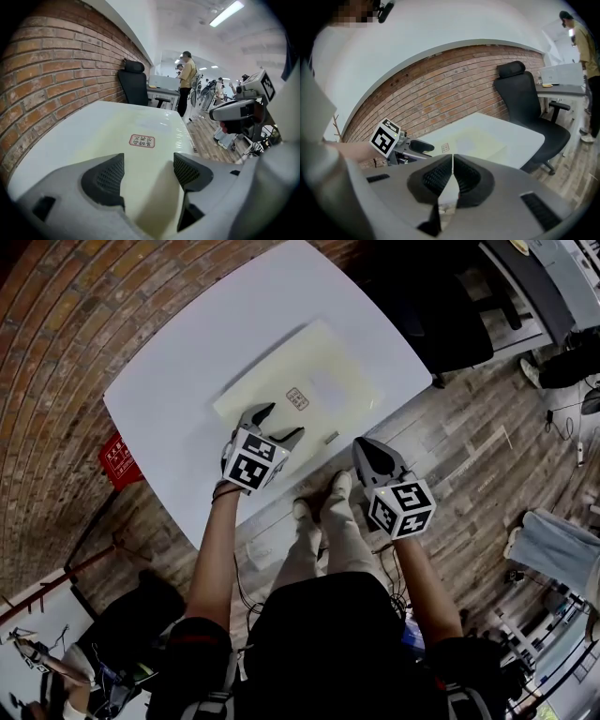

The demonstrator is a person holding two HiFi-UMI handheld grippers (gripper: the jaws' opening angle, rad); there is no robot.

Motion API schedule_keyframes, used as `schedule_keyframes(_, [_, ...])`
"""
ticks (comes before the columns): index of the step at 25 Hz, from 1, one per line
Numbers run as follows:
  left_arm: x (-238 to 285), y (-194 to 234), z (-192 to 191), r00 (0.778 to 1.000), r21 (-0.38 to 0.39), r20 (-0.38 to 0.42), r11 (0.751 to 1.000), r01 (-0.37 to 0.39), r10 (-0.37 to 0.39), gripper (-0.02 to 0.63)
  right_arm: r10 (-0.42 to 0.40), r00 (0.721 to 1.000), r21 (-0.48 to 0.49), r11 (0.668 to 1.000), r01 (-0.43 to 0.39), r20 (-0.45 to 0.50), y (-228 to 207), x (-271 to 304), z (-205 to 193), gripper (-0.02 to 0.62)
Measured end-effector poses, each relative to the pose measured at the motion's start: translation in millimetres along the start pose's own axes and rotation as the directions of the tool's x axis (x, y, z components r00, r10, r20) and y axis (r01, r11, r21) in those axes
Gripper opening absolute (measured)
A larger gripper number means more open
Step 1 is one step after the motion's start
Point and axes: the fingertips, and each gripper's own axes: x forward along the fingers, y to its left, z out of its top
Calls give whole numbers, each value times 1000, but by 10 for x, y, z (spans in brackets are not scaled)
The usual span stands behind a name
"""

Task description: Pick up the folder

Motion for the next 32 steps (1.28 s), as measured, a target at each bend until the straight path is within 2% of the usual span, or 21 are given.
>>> schedule_keyframes(7, [5,2,-36,1000,2,-1,1000,1,-1,318,17,1000,46,999,-16,-26,-32,32,-107,31])
schedule_keyframes(12, [6,-62,-47,1000,9,-1,1000,2,-1,318,34,996,49,998,-30,-78,-58,35,-275,31])
schedule_keyframes(16, [7,-128,-79,1000,8,-2,1000,-4,4,318,67,994,135,989,-55,-86,-85,13,-378,34])
schedule_keyframes(18, [6,-160,-86,1000,8,0,1000,-5,5,318,94,992,204,976,-76,-81,-96,17,-424,36])
schedule_keyframes(20, [14,-188,-100,1000,9,1,1000,-5,5,318,134,988,275,955,-109,-74,-89,25,-474,95])
schedule_keyframes(22, [23,-219,-110,1000,9,2,1000,-4,4,318,178,982,346,927,-146,-64,-72,30,-529,142])
schedule_keyframes(26, [-2,-323,-68,1000,4,5,1000,11,-11,318,227,974,470,861,-192,-17,-87,29,-593,172])
schedule_keyframes(28, [-9,-343,-82,1000,6,5,1000,16,-16,318,243,970,508,836,-209,-1,-78,37,-627,189])
schedule_keyframes(32, [-22,-373,-94,1000,14,2,1000,25,-25,318,261,965,526,820,-223,2,-48,49,-702,217])
